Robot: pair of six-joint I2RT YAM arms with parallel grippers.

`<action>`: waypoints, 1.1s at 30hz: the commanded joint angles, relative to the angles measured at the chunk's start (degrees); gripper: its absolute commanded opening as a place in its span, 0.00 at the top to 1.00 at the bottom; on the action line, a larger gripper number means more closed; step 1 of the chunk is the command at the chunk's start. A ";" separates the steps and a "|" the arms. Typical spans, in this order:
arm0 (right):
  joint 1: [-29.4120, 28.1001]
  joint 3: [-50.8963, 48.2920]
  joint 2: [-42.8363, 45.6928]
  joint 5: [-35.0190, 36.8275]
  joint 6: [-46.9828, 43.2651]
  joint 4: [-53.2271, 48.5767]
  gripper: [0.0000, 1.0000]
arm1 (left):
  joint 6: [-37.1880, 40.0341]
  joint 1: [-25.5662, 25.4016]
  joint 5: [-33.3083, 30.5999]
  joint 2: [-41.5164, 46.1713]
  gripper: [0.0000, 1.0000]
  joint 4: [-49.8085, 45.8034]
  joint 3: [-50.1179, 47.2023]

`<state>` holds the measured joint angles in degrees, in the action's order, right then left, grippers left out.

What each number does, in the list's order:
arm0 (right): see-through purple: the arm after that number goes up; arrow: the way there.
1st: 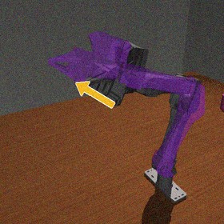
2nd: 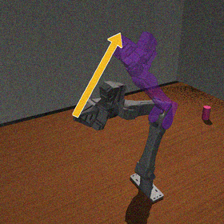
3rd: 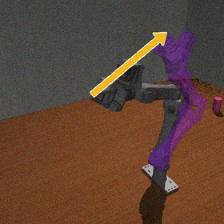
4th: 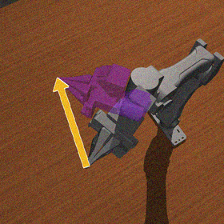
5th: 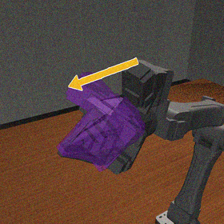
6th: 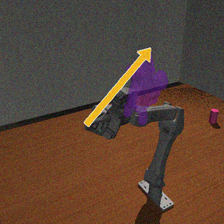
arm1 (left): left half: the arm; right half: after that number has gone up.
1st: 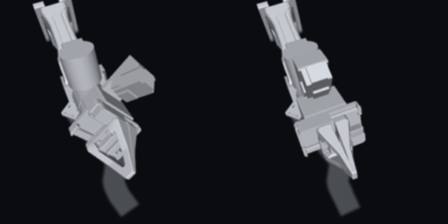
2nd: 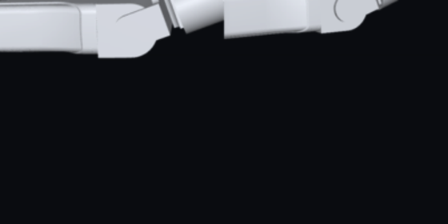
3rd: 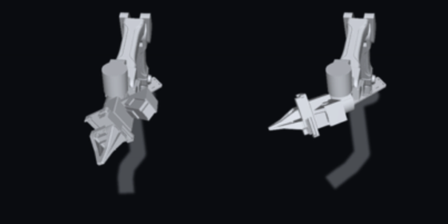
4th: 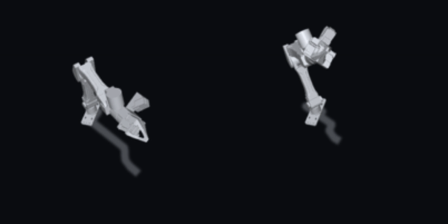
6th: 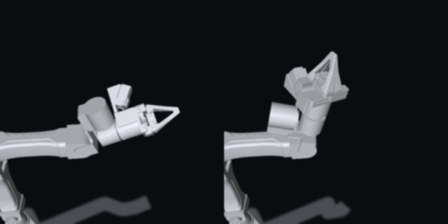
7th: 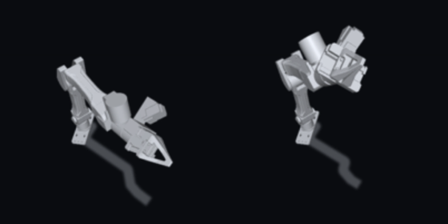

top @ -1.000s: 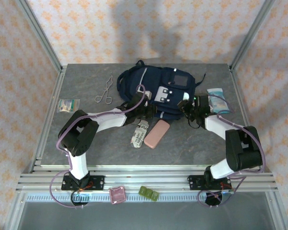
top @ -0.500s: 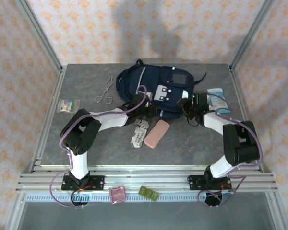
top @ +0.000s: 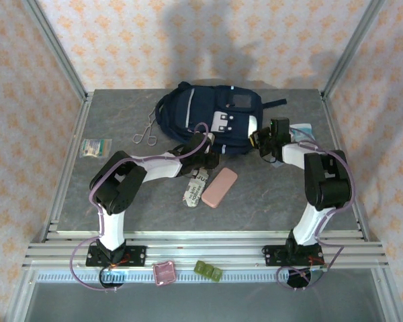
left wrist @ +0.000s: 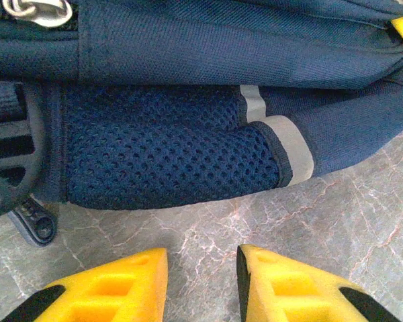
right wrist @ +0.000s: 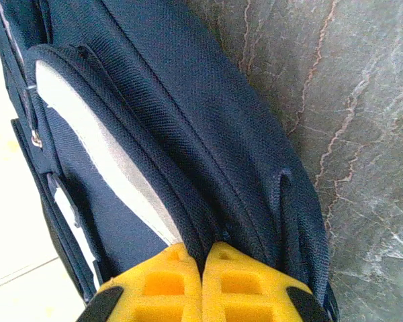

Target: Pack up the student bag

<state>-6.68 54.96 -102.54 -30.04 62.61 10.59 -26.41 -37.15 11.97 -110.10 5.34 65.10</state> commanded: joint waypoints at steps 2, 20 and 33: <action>0.46 -0.72 0.12 1.13 -0.99 -2.85 1.00 | 1.65 -0.47 -1.81 2.87 0.66 -1.63 1.08; -0.35 -3.72 18.79 2.45 -7.04 4.78 1.00 | 3.08 3.57 -7.48 8.80 0.49 -4.82 3.36; -2.26 -6.15 17.23 1.55 -8.36 5.14 1.00 | 7.47 2.38 -8.14 -7.67 0.44 -15.05 19.11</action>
<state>-7.81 49.41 -86.50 -27.38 55.40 11.53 -21.08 -34.52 5.32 -115.81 -5.13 81.08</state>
